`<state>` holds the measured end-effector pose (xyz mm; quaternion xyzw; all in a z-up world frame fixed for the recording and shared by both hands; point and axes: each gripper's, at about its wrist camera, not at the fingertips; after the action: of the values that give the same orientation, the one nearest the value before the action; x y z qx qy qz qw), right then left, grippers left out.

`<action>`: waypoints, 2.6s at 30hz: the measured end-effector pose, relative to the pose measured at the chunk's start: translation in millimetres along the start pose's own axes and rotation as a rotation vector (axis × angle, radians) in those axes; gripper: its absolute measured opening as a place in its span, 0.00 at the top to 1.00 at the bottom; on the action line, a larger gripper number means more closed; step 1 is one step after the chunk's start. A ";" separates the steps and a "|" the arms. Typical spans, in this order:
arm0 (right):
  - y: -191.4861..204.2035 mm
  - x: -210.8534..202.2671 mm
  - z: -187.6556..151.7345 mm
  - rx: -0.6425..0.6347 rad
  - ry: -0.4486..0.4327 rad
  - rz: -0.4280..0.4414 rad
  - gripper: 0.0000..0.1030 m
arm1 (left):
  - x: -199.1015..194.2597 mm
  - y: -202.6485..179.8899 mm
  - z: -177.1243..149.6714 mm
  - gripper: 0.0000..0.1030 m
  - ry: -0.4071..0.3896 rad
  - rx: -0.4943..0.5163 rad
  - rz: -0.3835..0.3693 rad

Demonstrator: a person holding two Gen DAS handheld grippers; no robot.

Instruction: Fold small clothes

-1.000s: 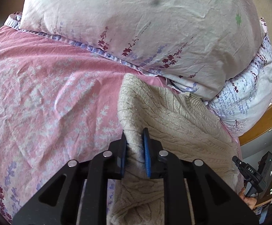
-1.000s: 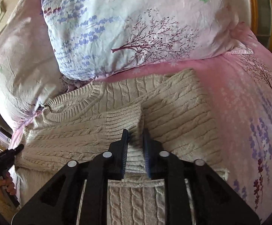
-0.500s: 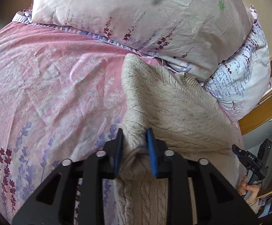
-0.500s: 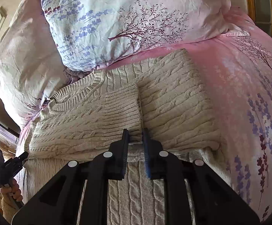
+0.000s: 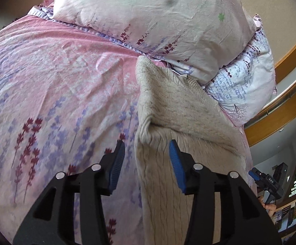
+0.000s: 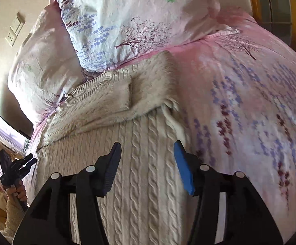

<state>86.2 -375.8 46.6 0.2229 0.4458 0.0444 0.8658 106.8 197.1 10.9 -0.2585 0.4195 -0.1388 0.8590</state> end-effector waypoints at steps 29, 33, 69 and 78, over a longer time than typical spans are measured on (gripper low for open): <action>-12.0 -53.7 -131.1 0.069 0.142 0.399 0.92 | -47.7 -34.4 -141.7 0.92 0.220 -0.060 -0.259; -4.1 -67.1 -124.2 0.025 0.055 0.400 0.93 | -58.5 -36.6 -134.6 0.93 0.164 -0.020 -0.244; 51.3 -26.7 72.2 -0.049 -0.381 0.226 0.94 | 17.5 -96.1 110.6 0.94 -0.230 0.166 -0.036; 22.8 83.2 106.7 0.168 -0.184 0.071 0.94 | 99.4 -75.6 130.5 0.94 -0.128 0.123 0.071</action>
<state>223.3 -369.3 47.5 0.3132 0.3586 0.0171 0.8792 269.2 132.0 55.8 -0.1987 0.3633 -0.1167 0.9027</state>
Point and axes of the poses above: each gripper's, at about its wrist camera, not at the fingertips, and x roughly the way its jaws point, y to its left, z to its top, and after that the axes turned 1 degree about x, right-handed
